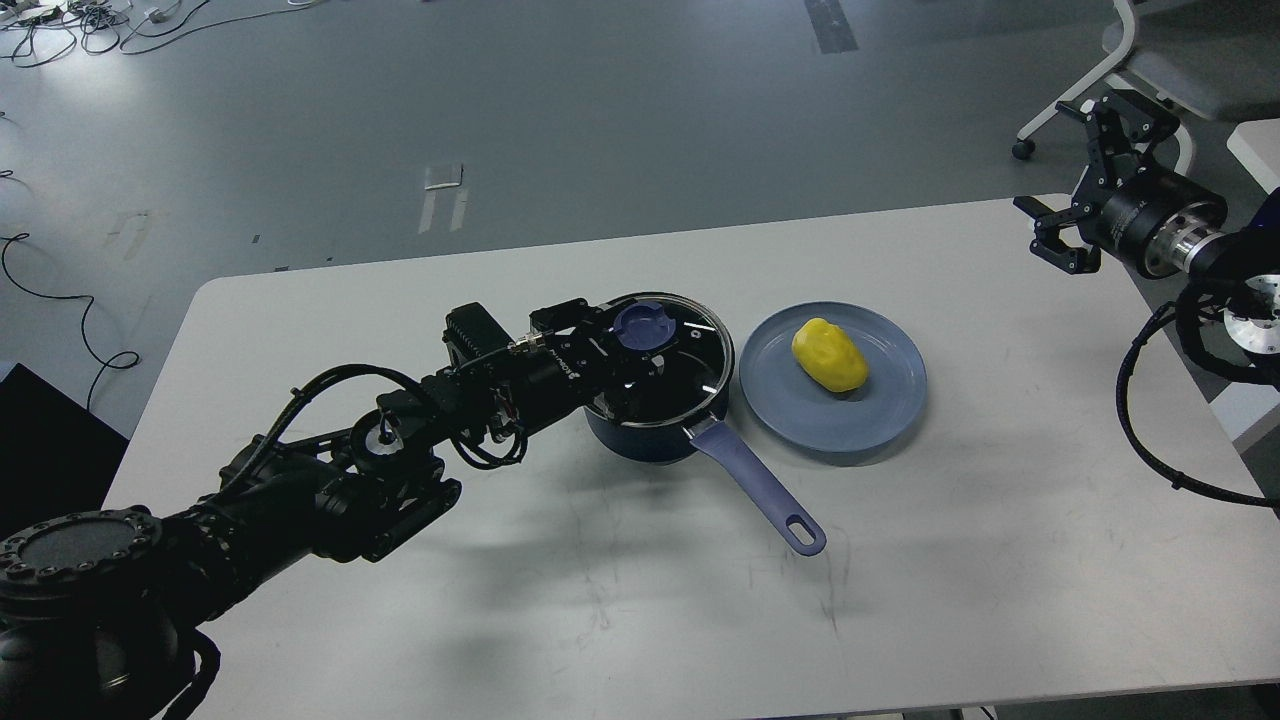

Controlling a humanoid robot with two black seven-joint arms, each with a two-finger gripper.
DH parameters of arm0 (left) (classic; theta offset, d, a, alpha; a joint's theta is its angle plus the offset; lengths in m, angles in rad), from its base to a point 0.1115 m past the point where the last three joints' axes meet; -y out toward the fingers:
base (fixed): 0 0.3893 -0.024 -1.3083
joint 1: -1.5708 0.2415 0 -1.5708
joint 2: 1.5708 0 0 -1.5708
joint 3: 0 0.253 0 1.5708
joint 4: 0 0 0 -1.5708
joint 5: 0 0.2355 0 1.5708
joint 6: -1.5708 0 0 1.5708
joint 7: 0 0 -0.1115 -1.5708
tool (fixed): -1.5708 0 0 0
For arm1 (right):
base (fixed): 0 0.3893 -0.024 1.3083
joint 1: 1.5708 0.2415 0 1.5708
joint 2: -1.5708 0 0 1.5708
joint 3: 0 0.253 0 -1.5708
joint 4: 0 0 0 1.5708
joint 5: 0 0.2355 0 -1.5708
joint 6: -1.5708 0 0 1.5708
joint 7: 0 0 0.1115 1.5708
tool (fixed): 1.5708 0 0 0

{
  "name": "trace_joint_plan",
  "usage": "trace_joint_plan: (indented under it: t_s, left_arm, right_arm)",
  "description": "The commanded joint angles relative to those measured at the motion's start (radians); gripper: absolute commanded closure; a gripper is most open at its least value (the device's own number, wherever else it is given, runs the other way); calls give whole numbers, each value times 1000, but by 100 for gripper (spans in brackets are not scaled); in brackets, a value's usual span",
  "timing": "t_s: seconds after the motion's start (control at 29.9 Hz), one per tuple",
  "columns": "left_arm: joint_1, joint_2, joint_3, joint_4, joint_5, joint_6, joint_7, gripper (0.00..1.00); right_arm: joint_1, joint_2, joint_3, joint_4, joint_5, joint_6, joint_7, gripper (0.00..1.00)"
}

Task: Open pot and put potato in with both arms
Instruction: 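Lift the glass lid off the pot and set it down beside the pot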

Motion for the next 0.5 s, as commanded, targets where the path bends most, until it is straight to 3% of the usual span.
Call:
trace_joint_plan:
  t_s: [0.0, 0.17, 0.47]
  left_arm:
    - [-67, 66, 2, -118, -119, 1, 0, 65]
    - [-129, 187, 1, -223, -154, 1, 0, 65]
    - [-97, 397, 31, -214, -157, 1, 0, 65]
  right_arm:
    - [0, 0, -2, 0, 0, 0, 0, 0]
    - [0, 0, -6, 0, 0, 0, 0, 0]
    - [0, 2, -6, 0, 0, 0, 0, 0]
